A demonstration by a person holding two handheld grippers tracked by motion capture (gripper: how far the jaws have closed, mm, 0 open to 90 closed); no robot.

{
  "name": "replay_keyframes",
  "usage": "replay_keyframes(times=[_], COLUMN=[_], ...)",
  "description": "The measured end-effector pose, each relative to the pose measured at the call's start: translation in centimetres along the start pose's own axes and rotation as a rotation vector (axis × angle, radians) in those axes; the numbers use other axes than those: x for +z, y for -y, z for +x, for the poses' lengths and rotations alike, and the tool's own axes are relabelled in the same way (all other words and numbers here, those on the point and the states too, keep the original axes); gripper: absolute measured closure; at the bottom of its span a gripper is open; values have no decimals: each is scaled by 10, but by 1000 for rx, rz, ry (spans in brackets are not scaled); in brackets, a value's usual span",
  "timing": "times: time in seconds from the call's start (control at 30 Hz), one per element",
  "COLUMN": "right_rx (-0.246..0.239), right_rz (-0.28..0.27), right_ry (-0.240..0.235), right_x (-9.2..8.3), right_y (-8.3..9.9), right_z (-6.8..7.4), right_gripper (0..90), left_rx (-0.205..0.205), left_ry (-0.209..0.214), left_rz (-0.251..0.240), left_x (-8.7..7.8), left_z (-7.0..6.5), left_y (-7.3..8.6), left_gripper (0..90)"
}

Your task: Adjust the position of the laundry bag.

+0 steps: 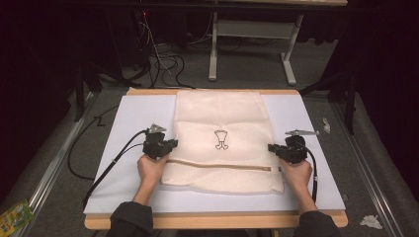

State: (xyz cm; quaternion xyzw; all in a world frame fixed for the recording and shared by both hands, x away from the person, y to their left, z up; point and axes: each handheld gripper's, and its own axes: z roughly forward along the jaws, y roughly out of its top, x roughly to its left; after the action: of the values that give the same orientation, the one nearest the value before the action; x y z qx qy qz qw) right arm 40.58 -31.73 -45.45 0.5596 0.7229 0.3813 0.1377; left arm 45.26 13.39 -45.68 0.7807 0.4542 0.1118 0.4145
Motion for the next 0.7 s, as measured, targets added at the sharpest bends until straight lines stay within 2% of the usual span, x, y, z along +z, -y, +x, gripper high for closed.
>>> replay_keyframes(times=[0.17,0.7], right_rx=[10,-16], right_rz=[10,24], right_ry=[7,25], right_x=[1,4], right_y=[1,1], right_z=[-2,1], right_gripper=[857,843], left_rx=[18,34], left_ry=[-13,-14], left_rz=[21,11], left_x=[3,0], left_z=[-1,-1], left_y=[2,3], left_gripper=[846,835])
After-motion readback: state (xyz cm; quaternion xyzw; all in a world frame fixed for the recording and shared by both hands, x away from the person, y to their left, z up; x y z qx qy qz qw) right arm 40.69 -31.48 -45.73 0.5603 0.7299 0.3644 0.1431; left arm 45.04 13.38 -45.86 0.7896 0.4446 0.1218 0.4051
